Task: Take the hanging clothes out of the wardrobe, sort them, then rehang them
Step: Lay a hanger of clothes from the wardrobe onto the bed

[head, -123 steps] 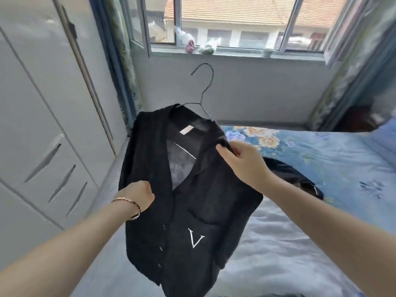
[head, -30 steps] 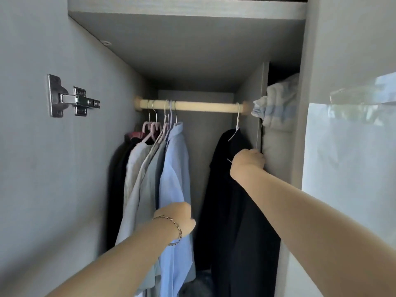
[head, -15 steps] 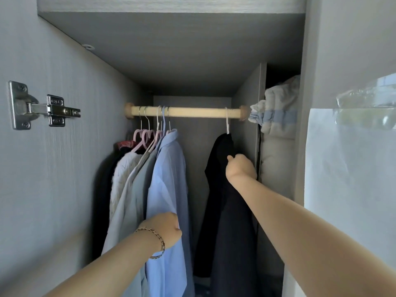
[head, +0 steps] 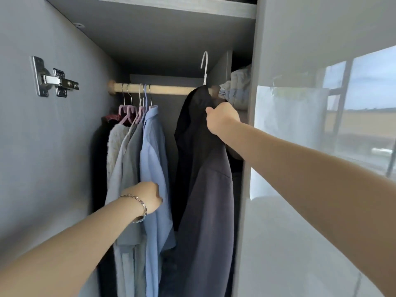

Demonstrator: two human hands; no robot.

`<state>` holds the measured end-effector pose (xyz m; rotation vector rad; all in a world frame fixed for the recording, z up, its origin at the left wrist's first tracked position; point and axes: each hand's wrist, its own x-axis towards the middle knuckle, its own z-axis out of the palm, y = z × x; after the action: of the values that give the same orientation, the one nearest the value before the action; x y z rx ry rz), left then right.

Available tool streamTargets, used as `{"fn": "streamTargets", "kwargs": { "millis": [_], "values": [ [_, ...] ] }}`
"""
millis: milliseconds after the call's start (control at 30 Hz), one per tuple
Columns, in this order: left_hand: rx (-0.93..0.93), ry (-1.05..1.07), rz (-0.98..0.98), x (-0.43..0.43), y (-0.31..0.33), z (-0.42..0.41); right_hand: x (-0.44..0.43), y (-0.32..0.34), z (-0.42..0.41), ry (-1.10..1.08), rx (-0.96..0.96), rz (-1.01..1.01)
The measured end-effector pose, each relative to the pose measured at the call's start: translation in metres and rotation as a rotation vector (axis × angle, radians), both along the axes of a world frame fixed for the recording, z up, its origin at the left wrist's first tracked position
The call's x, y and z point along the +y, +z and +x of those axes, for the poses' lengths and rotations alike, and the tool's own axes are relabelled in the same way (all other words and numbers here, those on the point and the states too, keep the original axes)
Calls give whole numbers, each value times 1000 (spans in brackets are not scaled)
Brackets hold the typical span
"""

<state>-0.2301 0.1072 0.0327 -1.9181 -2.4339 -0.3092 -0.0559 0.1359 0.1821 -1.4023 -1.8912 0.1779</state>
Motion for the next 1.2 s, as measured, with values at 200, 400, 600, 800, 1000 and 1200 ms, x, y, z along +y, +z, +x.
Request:
{"fn": "streamTargets", "kwargs": {
  "millis": [200, 400, 600, 800, 1000, 1200],
  "values": [
    [-114, -85, -28, -51, -31, 25, -94, -80, 53, -14, 143, -134],
    [-120, -278, -128, -109, -78, 94, -196, -151, 146, -168, 49, -232],
    [-15, -497, -247, -172, -127, 200, -321, -182, 252, -390, -19, -224],
    [-58, -712, -332, -244, -170, 315, -449, -214, 344, -665, -53, -175],
    [52, -966, -337, -334, -189, 414, -573, -232, 393, -889, -105, -107],
    [118, -1177, -335, -382, -191, 469, -645, -233, 397, -1074, -160, -138]
  ]
}}
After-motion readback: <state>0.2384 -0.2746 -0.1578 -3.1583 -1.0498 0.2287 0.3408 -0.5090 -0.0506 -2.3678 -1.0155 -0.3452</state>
